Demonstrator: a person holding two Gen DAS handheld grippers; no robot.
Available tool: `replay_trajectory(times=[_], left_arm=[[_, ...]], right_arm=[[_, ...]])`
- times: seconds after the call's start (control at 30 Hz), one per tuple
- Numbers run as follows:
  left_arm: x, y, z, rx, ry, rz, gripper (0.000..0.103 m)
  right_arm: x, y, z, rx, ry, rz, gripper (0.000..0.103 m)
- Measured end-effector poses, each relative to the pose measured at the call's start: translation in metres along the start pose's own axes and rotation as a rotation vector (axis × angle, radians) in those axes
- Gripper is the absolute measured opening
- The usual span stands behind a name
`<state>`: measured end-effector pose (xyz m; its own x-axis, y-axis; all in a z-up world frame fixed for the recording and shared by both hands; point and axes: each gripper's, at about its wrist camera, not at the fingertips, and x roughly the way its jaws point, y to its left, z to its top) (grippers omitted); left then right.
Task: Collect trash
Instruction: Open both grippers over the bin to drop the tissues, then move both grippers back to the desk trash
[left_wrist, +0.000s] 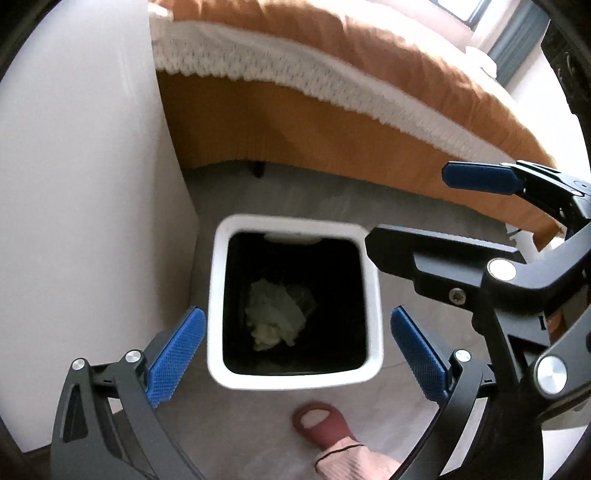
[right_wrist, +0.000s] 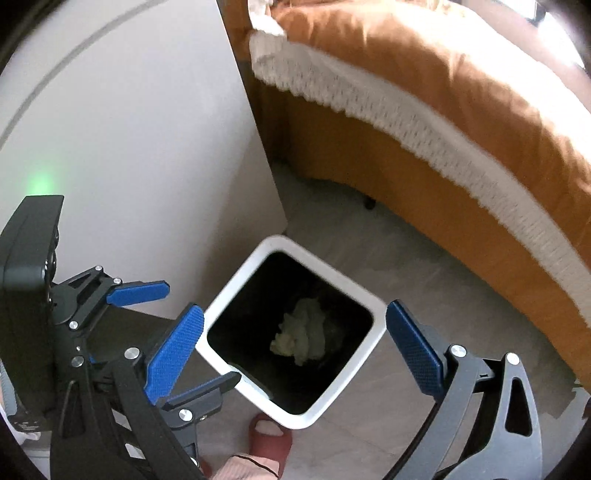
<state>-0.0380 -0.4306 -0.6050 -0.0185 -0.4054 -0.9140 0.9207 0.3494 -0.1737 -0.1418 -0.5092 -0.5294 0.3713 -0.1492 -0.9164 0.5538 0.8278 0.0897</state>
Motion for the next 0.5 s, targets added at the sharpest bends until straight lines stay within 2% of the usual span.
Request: replay_trajectory(times=[0.23,0.5], left_arm=[[-0.07,-0.018,0.031,-0.004,-0.059,0.006,0.098],[-0.193,-0.039,0.069,-0.038,-0.173,0.006,0.098]], right_arm=[[-0.089,-0.002,0.031,0.02,-0.079,-0.041,0.098],[-0.215,0.011,0.069,0.027,-0.21,-0.071,0.098]])
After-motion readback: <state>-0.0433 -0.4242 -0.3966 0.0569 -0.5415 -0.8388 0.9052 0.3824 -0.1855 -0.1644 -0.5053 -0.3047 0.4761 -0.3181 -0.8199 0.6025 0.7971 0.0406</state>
